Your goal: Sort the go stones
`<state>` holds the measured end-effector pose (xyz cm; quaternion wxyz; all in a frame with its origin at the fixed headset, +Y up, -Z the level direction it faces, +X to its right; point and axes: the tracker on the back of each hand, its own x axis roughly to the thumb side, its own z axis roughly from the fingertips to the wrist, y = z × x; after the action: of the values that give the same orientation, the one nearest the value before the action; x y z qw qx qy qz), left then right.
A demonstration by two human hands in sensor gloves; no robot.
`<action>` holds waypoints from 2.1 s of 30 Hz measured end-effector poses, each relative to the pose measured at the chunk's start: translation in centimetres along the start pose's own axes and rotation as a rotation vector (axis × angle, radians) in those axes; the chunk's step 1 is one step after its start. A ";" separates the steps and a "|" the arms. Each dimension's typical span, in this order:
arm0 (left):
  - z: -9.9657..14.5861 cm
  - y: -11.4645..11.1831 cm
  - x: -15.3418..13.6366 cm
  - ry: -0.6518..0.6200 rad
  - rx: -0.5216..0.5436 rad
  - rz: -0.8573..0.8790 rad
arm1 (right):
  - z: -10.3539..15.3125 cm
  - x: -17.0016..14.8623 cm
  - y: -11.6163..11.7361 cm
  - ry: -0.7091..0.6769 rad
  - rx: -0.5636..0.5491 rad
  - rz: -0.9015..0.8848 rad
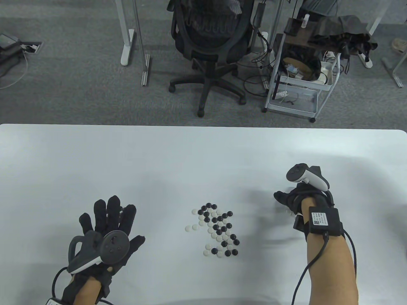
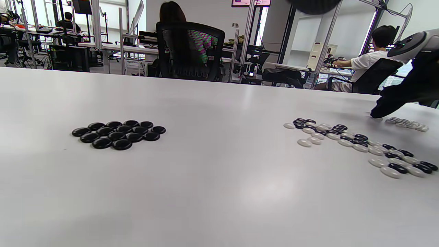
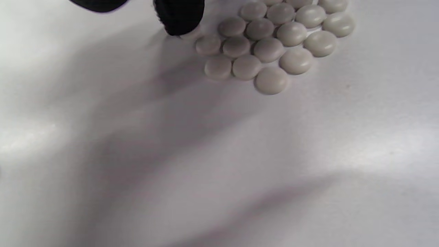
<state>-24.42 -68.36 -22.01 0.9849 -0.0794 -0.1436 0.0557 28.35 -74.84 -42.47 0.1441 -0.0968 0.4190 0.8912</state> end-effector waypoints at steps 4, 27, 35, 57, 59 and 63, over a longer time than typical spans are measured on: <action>0.0 0.0 0.0 0.000 0.000 -0.001 | 0.2 -0.6 0.0 0.010 0.000 -0.005; 0.0 0.0 0.0 0.001 0.002 0.001 | 3.1 15.1 7.0 -0.472 0.133 0.292; 0.1 0.1 -0.1 -0.005 0.009 0.006 | 1.8 15.9 8.5 -0.459 0.156 0.323; 0.2 0.1 -0.2 0.000 0.013 0.010 | -0.7 0.3 -0.7 0.065 -0.058 0.039; 0.2 0.0 -0.1 0.000 0.009 0.007 | -0.6 -0.3 -0.8 0.073 -0.064 0.022; 0.1 0.0 -0.1 -0.001 0.007 0.005 | -0.5 -1.0 -0.8 0.073 -0.064 0.010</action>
<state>-24.52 -68.31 -21.93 0.9849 -0.0762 -0.1437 0.0585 29.57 -74.92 -43.04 0.1211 -0.1316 0.3956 0.9008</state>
